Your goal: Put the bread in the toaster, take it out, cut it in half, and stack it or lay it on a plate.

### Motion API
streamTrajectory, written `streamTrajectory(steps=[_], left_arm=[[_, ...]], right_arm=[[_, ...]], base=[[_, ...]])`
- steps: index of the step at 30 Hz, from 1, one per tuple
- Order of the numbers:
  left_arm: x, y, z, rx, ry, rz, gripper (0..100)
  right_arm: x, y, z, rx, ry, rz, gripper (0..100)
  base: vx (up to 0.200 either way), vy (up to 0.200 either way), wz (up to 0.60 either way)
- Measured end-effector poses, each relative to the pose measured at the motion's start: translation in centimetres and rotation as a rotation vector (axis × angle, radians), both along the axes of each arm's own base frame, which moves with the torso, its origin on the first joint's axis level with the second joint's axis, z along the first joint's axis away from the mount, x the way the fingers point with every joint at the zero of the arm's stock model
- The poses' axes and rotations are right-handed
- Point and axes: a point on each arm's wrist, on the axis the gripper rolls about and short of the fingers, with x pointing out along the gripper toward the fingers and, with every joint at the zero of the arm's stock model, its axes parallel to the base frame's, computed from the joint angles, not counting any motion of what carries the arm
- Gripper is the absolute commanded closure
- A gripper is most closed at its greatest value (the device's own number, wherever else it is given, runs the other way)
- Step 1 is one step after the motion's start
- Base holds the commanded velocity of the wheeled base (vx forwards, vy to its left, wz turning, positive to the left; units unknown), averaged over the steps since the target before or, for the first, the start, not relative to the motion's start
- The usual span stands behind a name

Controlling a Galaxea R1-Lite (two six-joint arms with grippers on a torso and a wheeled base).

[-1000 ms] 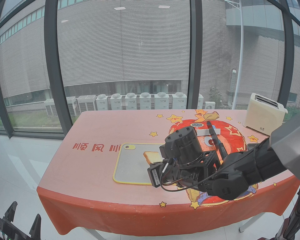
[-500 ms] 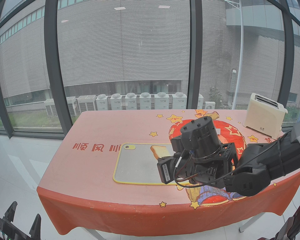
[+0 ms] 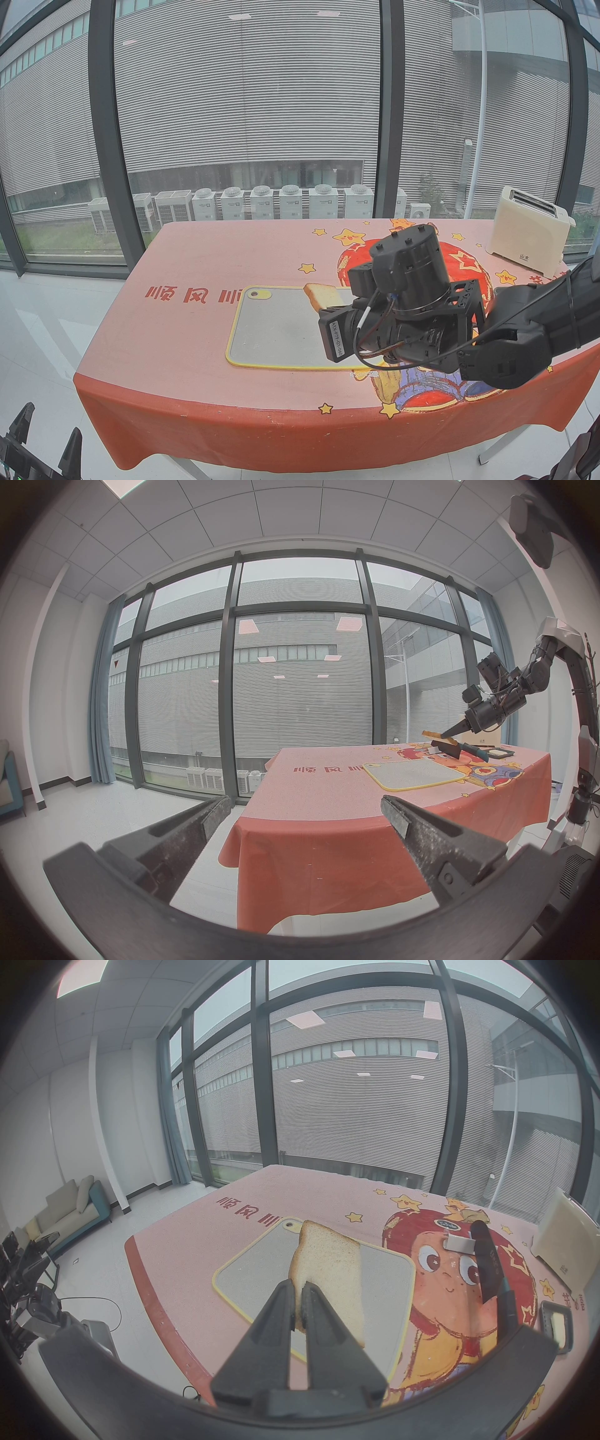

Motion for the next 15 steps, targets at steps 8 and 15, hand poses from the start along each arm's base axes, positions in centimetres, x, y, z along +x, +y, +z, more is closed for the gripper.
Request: streamTrajectory(steps=[8,15], left_arm=[[0.0,0.01,0.0,0.002,0.0,0.003,0],[0.0,0.01,0.0,0.003,0.0,0.005,0]], right_arm=[[-0.23,-0.51,-0.07,-0.007,0.004,-0.011,100],[-0.27,-0.66,0.01,-0.005,0.004,-0.015,100]], base=[[0.0,0.0,0.0],[0.0,-0.029,0.0]])
